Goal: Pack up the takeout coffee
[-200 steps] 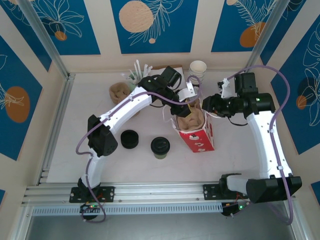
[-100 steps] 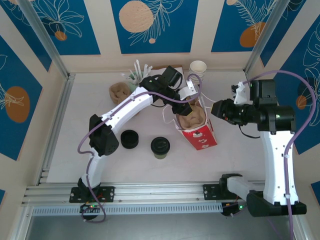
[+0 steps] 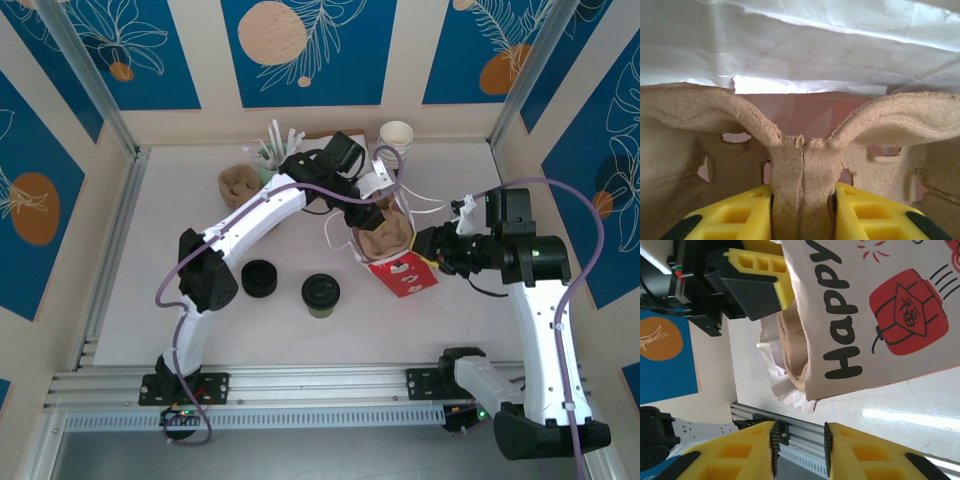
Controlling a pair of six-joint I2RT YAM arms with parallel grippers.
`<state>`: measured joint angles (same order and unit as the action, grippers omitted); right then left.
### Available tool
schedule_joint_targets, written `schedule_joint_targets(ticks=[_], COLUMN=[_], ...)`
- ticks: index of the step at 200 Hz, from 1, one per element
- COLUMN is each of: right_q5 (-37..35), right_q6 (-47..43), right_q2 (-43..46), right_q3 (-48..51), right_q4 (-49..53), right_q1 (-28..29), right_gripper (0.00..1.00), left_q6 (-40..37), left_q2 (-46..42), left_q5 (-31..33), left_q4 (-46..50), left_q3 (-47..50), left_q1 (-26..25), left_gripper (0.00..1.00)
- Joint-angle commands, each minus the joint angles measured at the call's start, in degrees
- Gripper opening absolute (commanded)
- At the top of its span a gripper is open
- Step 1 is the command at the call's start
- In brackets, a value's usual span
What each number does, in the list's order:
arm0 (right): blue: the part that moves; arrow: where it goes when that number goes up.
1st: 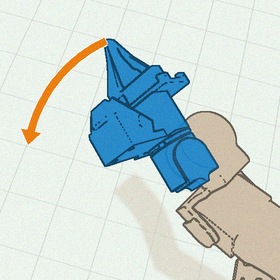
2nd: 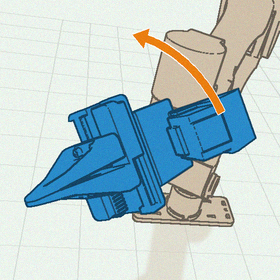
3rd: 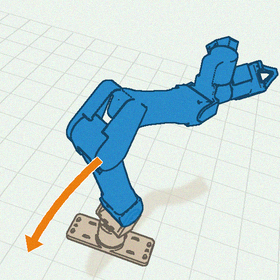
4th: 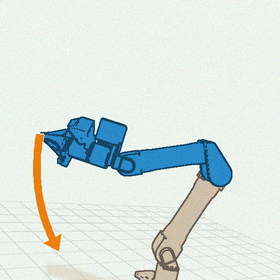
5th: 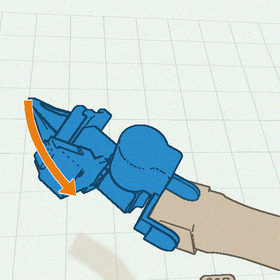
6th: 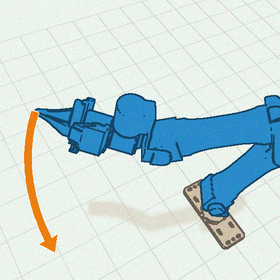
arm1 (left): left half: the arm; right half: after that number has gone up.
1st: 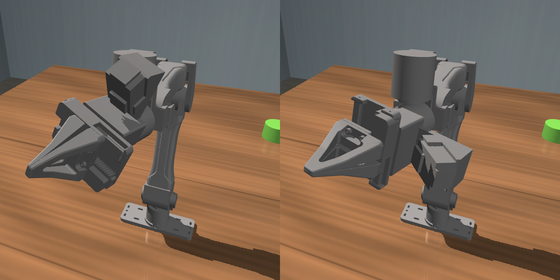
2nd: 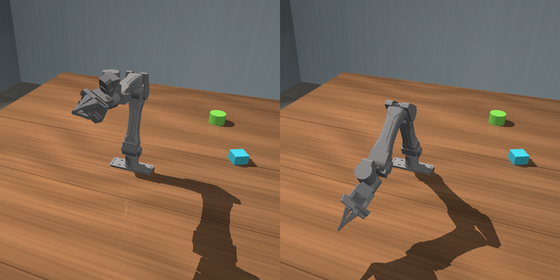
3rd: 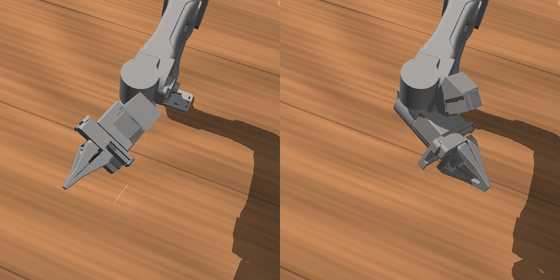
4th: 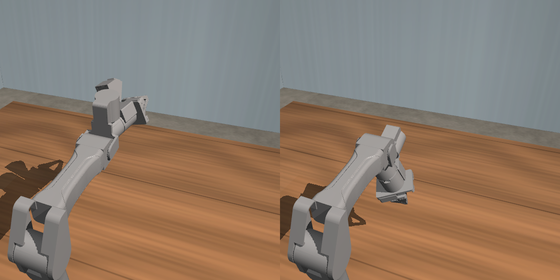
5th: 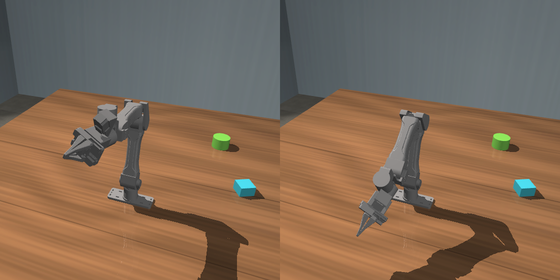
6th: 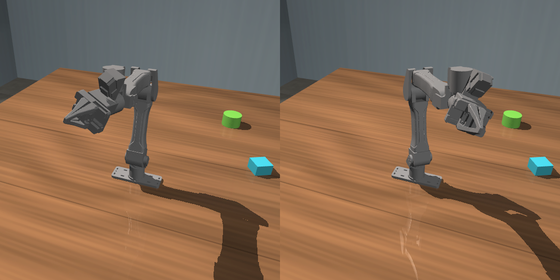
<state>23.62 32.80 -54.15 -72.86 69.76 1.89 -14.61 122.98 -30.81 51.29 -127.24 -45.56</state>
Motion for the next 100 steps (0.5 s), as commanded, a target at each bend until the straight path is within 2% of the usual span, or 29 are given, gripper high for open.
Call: schedule_joint_targets(ticks=[1,57,100], right_q5=[2.09,0.34,-0.1], right_q6=[2.4,3.58,3.28], right_q2=[0.76,0.8,0.38], right_q3=[2.09,5.39,6.02], right_q4=[-2.88,-5.66,-5.79], right_q1=[0.89,2.68,2.68], right_gripper=[0.32,0.3,0.17], left_q6=[1.32,2.2,1.81], left_q2=[0.77,1.01,1.73], left_q5=[0.3,0.63,2.16], left_q4=[-1.44,-2.07,-1.43], left_q3=[-1.99,-2.14,-2.65], left_q1=[-0.54,-1.0,-1.45], left_gripper=[0.3,0.3,0.3])
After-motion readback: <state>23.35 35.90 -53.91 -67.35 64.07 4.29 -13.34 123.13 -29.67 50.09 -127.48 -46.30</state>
